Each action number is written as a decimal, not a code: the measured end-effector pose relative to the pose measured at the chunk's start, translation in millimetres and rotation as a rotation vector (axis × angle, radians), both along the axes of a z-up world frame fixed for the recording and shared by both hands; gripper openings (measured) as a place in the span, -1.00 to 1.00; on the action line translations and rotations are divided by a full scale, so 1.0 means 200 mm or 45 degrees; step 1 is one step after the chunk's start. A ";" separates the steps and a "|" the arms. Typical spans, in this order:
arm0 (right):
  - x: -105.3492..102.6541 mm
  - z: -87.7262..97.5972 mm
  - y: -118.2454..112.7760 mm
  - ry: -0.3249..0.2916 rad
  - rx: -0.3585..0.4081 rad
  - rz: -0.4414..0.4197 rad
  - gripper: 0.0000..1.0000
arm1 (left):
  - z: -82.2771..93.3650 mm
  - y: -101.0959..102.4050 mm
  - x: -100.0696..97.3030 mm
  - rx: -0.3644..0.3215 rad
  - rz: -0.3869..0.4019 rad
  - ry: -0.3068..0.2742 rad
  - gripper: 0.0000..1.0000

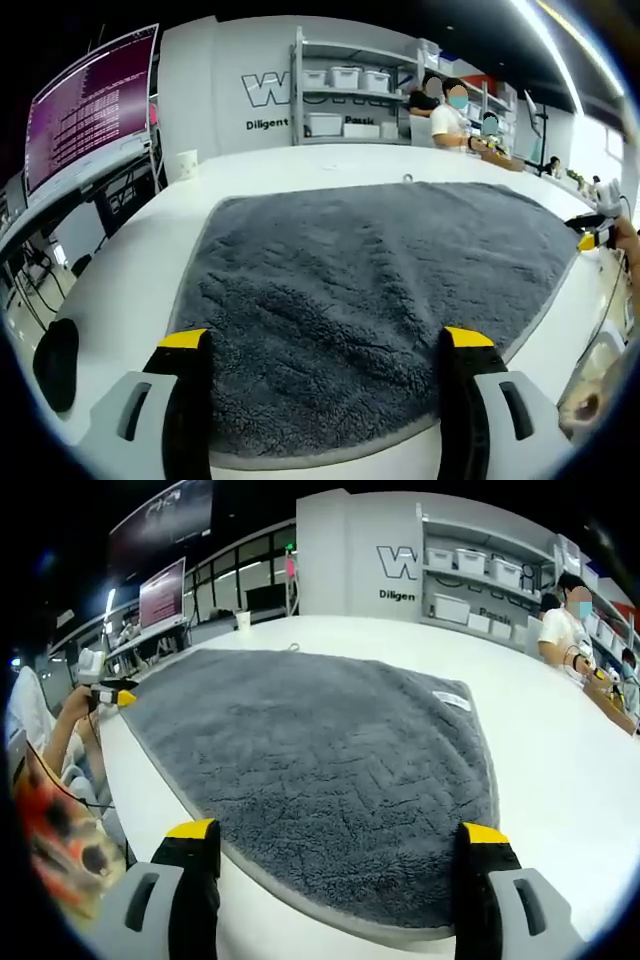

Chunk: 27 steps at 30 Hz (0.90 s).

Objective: Open the folded towel by lifting each exposed corner and separating the folded layers until the towel lies flat within the target outline without major curled edges

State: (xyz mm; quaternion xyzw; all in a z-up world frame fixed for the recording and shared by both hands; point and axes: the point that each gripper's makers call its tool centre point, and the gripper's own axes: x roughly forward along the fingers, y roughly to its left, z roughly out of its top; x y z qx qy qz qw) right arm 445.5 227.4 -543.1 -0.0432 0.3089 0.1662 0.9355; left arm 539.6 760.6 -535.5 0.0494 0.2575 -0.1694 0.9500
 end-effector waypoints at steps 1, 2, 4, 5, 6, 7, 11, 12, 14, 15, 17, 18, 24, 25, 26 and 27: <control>0.00 0.00 0.00 0.004 -0.005 0.005 0.98 | 0.00 0.00 0.01 -0.001 -0.006 -0.003 0.83; 0.00 0.00 0.01 0.007 -0.011 0.007 0.98 | 0.00 0.00 0.01 -0.001 -0.009 -0.002 0.83; 0.01 0.00 0.01 0.016 -0.026 0.009 0.98 | 0.00 -0.01 0.01 0.004 -0.024 0.002 0.83; 0.01 0.01 0.00 0.018 -0.031 0.005 0.98 | 0.01 -0.01 0.02 0.004 -0.030 0.003 0.85; 0.01 0.02 0.00 0.011 -0.036 0.002 0.98 | 0.01 -0.02 0.02 0.003 -0.036 0.003 0.86; 0.01 0.03 0.00 0.005 -0.038 0.002 0.98 | 0.01 -0.03 0.02 0.003 -0.047 0.001 0.87; 0.01 0.09 0.01 -0.032 -0.021 -0.002 0.98 | 0.06 -0.08 0.00 -0.052 -0.085 -0.016 0.93; 0.01 0.10 0.01 -0.033 -0.017 -0.006 0.98 | 0.08 -0.08 0.00 -0.062 -0.087 -0.021 0.94; 0.00 0.11 0.00 -0.037 -0.008 -0.021 0.99 | 0.10 -0.09 -0.02 -0.074 -0.088 -0.028 0.96; 0.00 0.12 0.00 -0.047 -0.012 -0.024 0.98 | 0.13 -0.09 -0.03 -0.077 -0.090 -0.032 0.97; -0.02 0.13 0.00 -0.048 -0.012 -0.032 0.99 | 0.15 -0.09 -0.05 -0.082 -0.091 -0.036 0.97; -0.02 0.14 0.00 -0.050 -0.012 -0.033 0.99 | 0.16 -0.09 -0.06 -0.085 -0.090 -0.035 0.97; -0.09 0.24 0.05 -0.096 -0.024 -0.024 0.98 | 0.28 -0.04 -0.15 -0.126 -0.076 -0.088 0.99; -0.09 0.24 0.05 -0.098 -0.026 -0.024 0.98 | 0.28 -0.04 -0.15 -0.125 -0.076 -0.090 0.99; -0.11 0.28 0.06 -0.113 -0.035 -0.024 0.98 | 0.31 -0.02 -0.19 -0.117 -0.074 -0.093 0.99; -0.12 0.30 0.06 -0.119 -0.038 -0.024 0.98 | 0.31 -0.02 -0.20 -0.116 -0.073 -0.093 0.99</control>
